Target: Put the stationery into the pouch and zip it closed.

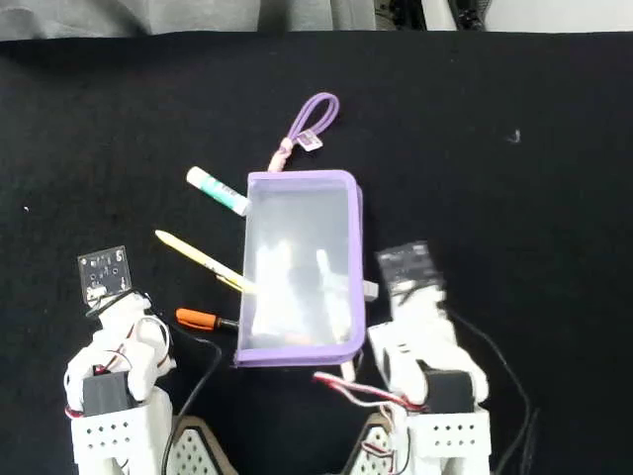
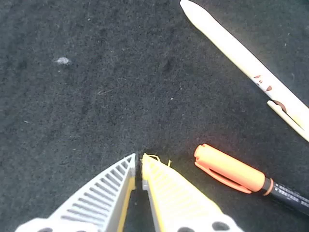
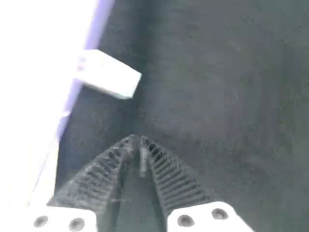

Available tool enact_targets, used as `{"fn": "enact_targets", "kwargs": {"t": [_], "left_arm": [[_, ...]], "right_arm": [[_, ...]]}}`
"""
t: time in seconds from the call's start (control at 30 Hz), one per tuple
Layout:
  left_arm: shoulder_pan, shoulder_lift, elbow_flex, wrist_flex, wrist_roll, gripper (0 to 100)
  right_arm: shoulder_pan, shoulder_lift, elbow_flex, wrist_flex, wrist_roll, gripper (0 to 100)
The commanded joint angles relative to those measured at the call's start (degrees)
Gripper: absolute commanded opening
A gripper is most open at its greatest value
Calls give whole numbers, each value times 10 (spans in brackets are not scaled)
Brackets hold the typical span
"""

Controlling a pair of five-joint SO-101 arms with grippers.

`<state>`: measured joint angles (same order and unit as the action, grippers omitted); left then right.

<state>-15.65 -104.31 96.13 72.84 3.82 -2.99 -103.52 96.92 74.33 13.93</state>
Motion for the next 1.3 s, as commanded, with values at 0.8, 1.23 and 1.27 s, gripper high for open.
{"fn": "enact_targets", "kwargs": {"t": [0.8, 1.23, 1.27], "left_arm": [[-5, -2, 11, 3, -2, 31], [-5, -2, 11, 3, -2, 31], [-5, -2, 11, 3, -2, 31]], "right_arm": [[143, 131, -447, -327, -85, 178], [-34, 905, -1264, 163, -110, 181], [-61, 953, -1328, 217, -109, 181]]}}
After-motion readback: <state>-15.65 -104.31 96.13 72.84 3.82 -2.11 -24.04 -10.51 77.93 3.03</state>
